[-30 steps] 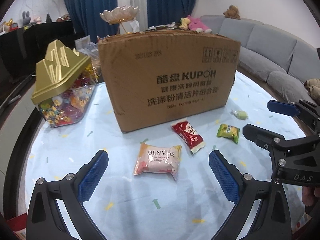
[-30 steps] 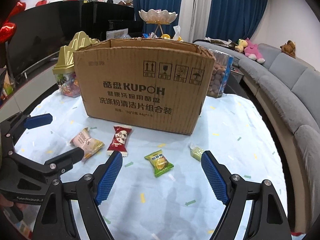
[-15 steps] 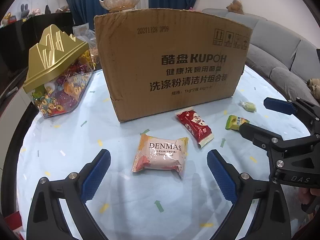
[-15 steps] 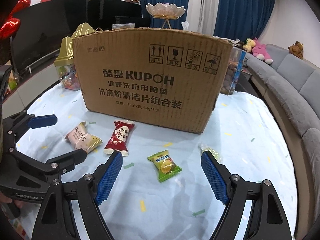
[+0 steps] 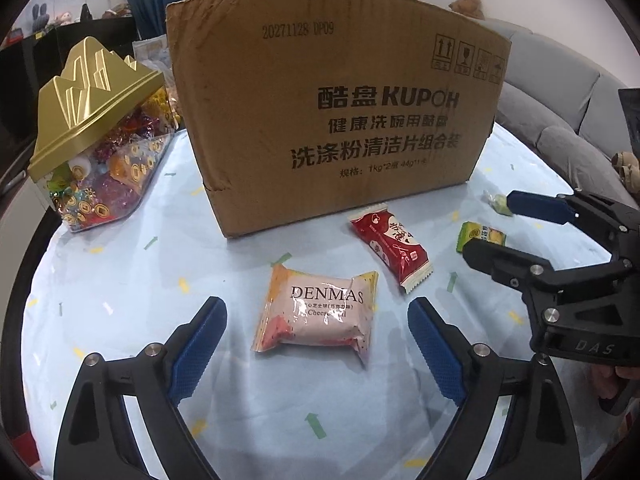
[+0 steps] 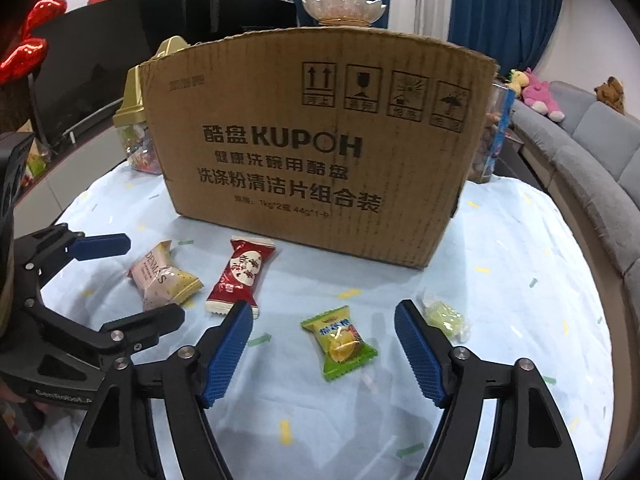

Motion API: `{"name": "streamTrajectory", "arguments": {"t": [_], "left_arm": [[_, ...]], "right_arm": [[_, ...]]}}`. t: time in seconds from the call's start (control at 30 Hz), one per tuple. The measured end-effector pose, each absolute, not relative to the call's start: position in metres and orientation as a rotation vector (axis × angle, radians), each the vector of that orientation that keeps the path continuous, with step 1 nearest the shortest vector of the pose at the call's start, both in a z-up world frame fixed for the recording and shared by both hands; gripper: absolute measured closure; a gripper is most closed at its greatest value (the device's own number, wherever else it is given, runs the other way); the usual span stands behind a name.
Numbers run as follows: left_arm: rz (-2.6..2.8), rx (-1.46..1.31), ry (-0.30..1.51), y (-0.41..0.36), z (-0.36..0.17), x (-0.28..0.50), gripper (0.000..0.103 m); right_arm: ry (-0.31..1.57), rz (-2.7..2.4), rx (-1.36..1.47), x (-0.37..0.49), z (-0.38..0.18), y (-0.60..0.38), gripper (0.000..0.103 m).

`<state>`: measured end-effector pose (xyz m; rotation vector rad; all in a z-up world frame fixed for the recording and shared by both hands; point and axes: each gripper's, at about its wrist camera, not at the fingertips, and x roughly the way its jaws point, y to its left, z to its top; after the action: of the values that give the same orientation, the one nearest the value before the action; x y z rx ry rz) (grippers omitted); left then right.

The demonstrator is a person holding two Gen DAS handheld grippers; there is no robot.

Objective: Organize snacks
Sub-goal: 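Grasp the DENMAS cheese ball bag with the left tool while the right tool grasps the green-yellow candy, then carry the cheese ball bag and green-yellow candy over the cardboard box with both tools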

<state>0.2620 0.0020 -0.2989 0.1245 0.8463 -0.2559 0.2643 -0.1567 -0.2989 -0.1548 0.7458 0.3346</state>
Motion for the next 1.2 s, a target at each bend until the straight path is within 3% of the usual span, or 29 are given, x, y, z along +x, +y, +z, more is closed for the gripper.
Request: {"name": "streamTrajectory", "arguments": {"t": [0.1,0.3,0.43,0.63,0.77,0.83,0.9,1.0,1.2], "left_arm": [[-0.258,0.12,0.858,0.003,-0.301,0.263,0.012],[-0.269,0.11,0.893,0.004,-0.307,0.266,0.028],[-0.266,0.092,0.899,0.007,-0.306,0.269,0.028],[-0.261,0.077,0.901,0.011,-0.307,0.274,0.035],[-0.257,0.071,0.898,0.013,-0.306,0.274,0.037],[-0.255,0.069,0.896,0.014,-0.306,0.275,0.043],[-0.251,0.066,0.894,0.015,-0.305,0.275,0.046],[-0.252,0.058,0.891,0.016,-0.304,0.274,0.051],[-0.265,0.044,0.888,0.017,-0.302,0.272,0.057]], "right_arm": [[0.75,0.348,-0.179,0.266,-0.302,-0.154,0.032],[0.77,0.363,-0.178,0.269,-0.308,-0.152,0.033],[0.804,0.367,-0.159,0.275,-0.311,-0.154,0.033],[0.851,0.366,-0.16,0.282,-0.318,-0.153,0.048],[0.855,0.367,-0.168,0.283,-0.318,-0.151,0.049],[0.855,0.369,-0.167,0.283,-0.319,-0.153,0.05],[0.853,0.376,-0.169,0.283,-0.319,-0.153,0.054],[0.846,0.39,-0.179,0.281,-0.319,-0.149,0.071],[0.848,0.387,-0.165,0.281,-0.32,-0.144,0.072]]}}
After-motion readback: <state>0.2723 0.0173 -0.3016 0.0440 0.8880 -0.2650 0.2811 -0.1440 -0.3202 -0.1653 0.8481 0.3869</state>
